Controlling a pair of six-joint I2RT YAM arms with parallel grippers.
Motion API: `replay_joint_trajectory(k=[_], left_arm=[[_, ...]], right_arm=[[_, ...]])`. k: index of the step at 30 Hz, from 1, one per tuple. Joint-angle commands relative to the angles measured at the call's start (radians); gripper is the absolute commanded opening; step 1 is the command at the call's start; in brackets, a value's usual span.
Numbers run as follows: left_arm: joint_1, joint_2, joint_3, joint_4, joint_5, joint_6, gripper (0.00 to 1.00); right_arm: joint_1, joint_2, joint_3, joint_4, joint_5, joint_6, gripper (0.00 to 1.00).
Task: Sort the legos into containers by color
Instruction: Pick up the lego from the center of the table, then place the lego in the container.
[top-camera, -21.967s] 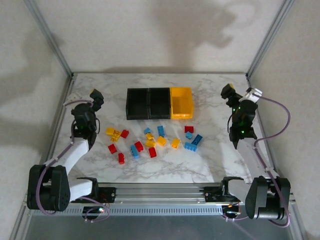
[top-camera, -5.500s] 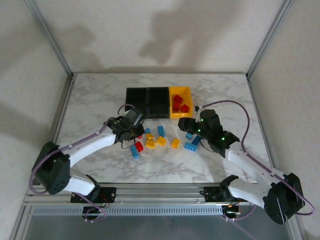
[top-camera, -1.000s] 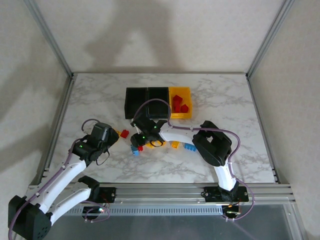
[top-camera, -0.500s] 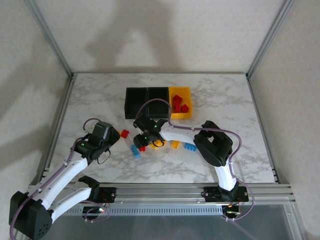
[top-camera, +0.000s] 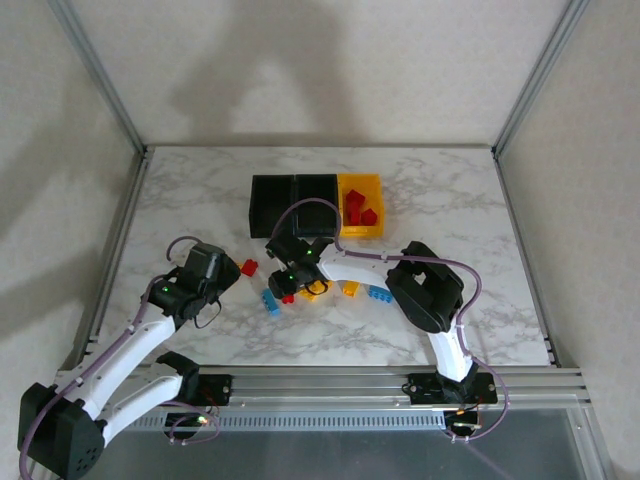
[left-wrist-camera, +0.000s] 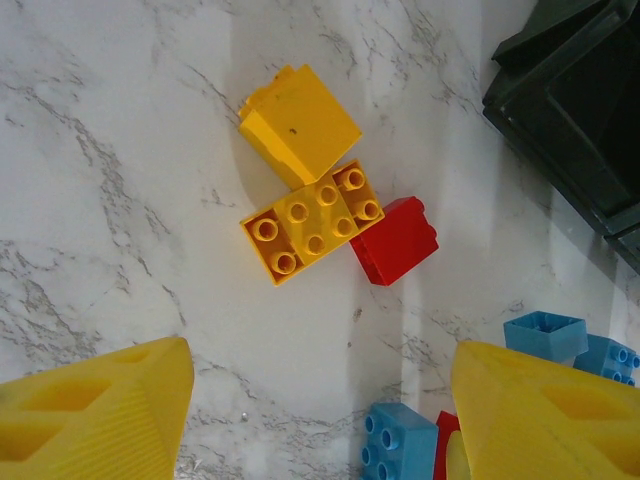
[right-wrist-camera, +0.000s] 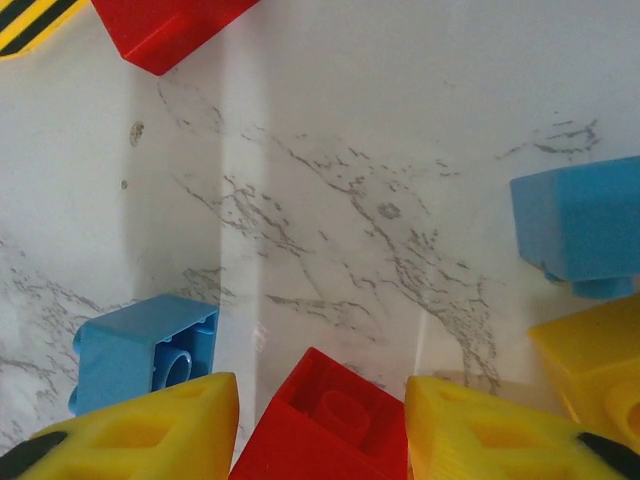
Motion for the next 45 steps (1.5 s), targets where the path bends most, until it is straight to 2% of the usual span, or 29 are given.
replay_joint_trajectory(k=[1, 7, 12, 24, 29, 37, 45], left_arm=[[0.01, -0.019, -0.011, 0.004, 0.003, -0.002, 0.69], [0.01, -0.02, -0.012, 0.01, 0.007, -0.005, 0.69], [0.01, -0.018, -0.01, 0.034, 0.039, 0.0, 0.69], [0.006, -0.035, -0.019, 0.215, 0.248, 0.042, 0.69], [-0.009, -0.004, -0.017, 0.328, 0.355, 0.039, 0.69], [-0.078, 0.123, 0.068, 0.388, 0.345, 0.053, 0.69], [-0.148, 0.25, 0.139, 0.455, 0.325, 0.045, 0.69]], right_arm=[[0.017, 0.023, 0.021, -0.052, -0.027, 0.017, 0.45], [0.017, -0.001, 0.032, -0.043, -0.017, 0.023, 0.35], [0.004, -0.056, 0.037, -0.015, 0.001, 0.032, 0.32], [-0.095, -0.231, -0.054, 0.068, 0.016, 0.076, 0.31], [-0.174, -0.285, -0.065, 0.058, 0.051, 0.063, 0.31], [-0.366, -0.312, -0.051, 0.067, 0.1, 0.026, 0.32], [-0.536, -0.192, 0.056, 0.114, 0.14, 0.017, 0.32]])
